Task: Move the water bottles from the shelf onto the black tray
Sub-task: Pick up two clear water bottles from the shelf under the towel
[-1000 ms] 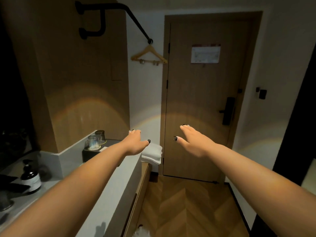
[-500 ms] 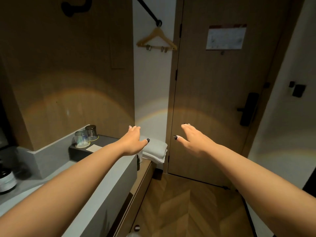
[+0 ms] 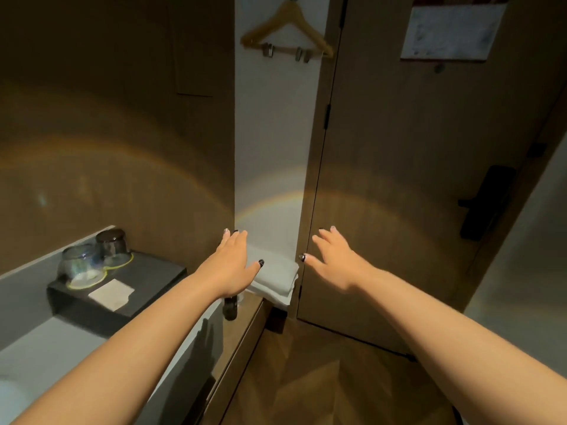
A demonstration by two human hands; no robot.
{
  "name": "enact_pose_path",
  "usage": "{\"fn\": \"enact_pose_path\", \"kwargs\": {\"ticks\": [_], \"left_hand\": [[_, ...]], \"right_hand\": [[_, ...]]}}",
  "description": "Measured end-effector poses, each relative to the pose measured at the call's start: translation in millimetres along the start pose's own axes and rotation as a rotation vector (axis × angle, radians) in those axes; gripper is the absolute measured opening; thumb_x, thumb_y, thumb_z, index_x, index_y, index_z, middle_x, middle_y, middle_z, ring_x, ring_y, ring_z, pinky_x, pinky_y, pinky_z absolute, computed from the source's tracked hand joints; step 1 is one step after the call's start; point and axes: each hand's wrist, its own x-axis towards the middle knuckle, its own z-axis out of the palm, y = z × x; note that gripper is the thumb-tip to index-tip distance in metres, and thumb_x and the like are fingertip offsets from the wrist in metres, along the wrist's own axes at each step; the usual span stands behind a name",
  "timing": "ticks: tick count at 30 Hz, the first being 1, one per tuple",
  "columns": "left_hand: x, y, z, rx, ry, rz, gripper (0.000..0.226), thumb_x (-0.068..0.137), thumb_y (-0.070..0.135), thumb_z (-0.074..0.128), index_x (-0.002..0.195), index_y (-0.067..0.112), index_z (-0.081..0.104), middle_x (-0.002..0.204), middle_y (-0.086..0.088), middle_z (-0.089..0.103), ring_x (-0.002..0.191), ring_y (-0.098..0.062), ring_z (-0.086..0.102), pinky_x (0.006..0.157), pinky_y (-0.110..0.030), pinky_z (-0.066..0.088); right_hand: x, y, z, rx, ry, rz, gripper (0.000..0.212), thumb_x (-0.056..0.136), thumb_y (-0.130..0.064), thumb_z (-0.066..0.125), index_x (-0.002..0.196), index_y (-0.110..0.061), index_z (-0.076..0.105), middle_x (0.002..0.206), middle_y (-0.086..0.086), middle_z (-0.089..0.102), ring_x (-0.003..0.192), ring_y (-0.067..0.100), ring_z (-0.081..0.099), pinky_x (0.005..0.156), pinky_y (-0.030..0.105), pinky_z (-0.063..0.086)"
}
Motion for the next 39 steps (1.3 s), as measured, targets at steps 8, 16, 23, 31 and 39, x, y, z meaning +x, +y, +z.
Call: {"fn": "enact_pose_path", "kwargs": {"ticks": [8, 16, 23, 31, 39], "left_hand": [[105, -15, 9, -0.044, -0.017, -0.094, 0.074, 0.098, 0.034, 0.043, 0.151, 0.007, 0.001, 0.16, -0.013, 0.0, 0.147, -0.023, -0.009, 0.118, -0.04, 0.013], [181, -14, 43, -0.151, -0.02, -0.241, 0.083, 0.095, 0.037, 0.047, 0.15, 0.015, -0.011, 0.158, -0.017, -0.006, 0.147, -0.029, 0.01, 0.117, -0.041, 0.02], [242, 4, 68, -0.213, 0.018, -0.362, 0.08, 0.095, 0.037, 0.047, 0.151, 0.013, -0.007, 0.159, -0.015, 0.001, 0.148, -0.023, 0.002, 0.118, -0.036, 0.015], [276, -10, 92, -0.328, 0.056, -0.525, 0.09, 0.093, 0.036, 0.051, 0.148, 0.021, -0.019, 0.159, -0.004, 0.015, 0.138, -0.026, 0.036, 0.113, -0.036, 0.032], [318, -97, 131, -0.468, 0.084, -0.739, 0.087, 0.096, 0.031, 0.048, 0.148, 0.018, -0.02, 0.157, -0.003, 0.023, 0.12, -0.025, 0.054, 0.101, -0.034, 0.043]], "right_hand": [[95, 51, 27, 0.176, -0.033, -0.023, 0.068, 0.098, -0.048, 0.032, 0.152, -0.012, 0.01, 0.162, 0.004, 0.0, 0.147, 0.019, -0.013, 0.119, 0.039, 0.007], [173, 121, 43, 0.206, -0.139, -0.075, 0.07, 0.098, -0.048, 0.032, 0.152, -0.012, 0.006, 0.162, 0.003, -0.001, 0.148, 0.018, -0.012, 0.119, 0.038, 0.005], [252, 178, 22, 0.169, -0.135, -0.267, 0.069, 0.098, -0.047, 0.034, 0.153, -0.017, 0.004, 0.162, -0.003, -0.001, 0.147, 0.013, -0.011, 0.118, 0.032, 0.003], [335, 200, 32, 0.192, -0.205, -0.384, 0.069, 0.098, -0.046, 0.036, 0.153, -0.016, 0.007, 0.161, -0.001, 0.003, 0.148, 0.014, -0.007, 0.118, 0.033, 0.003], [426, 157, 107, 0.228, -0.354, -0.432, 0.066, 0.097, -0.042, 0.042, 0.152, -0.016, 0.014, 0.161, 0.002, 0.009, 0.148, 0.019, 0.002, 0.118, 0.034, 0.008]]}}
